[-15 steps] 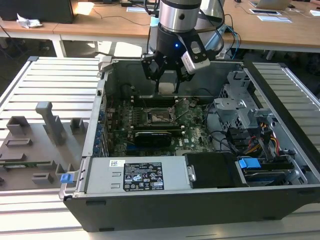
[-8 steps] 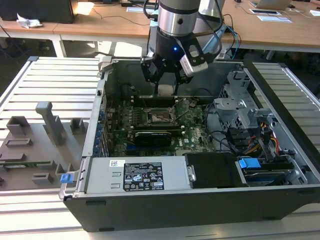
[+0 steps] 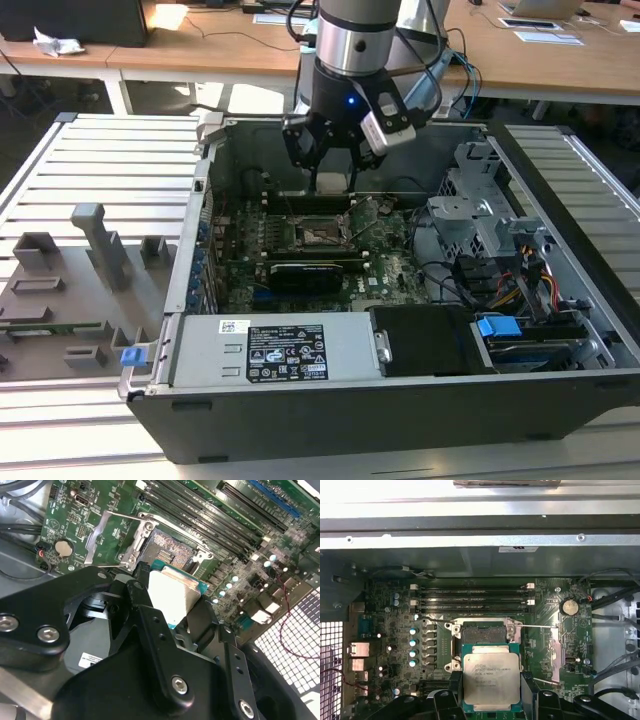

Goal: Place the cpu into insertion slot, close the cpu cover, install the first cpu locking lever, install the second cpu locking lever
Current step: 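Place the cpu into insertion slot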

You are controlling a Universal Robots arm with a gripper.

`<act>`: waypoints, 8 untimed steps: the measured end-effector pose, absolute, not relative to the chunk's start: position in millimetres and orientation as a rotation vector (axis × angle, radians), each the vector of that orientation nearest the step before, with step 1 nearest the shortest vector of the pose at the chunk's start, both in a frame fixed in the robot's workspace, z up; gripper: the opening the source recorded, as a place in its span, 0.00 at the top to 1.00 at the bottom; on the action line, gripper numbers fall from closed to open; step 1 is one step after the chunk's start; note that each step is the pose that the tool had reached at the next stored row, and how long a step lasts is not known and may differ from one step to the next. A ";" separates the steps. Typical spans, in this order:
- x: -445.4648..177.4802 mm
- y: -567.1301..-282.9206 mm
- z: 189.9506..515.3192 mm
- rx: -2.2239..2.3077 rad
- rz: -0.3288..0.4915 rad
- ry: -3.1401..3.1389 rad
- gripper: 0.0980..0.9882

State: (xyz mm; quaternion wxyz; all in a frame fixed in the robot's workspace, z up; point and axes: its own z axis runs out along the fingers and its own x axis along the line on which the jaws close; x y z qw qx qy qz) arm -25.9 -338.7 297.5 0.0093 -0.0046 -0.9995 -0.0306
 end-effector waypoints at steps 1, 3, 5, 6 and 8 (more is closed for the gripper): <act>-25.7 -338.4 296.6 -0.013 -0.095 -3.122 0.50; -25.5 -338.2 295.0 -0.011 -0.095 -3.122 0.50; -25.5 -338.1 293.1 -0.011 -0.095 -3.122 0.50; -25.5 -338.1 292.3 -0.011 -0.095 -3.122 0.50; -25.5 -338.1 289.5 -0.010 -0.095 -3.122 0.50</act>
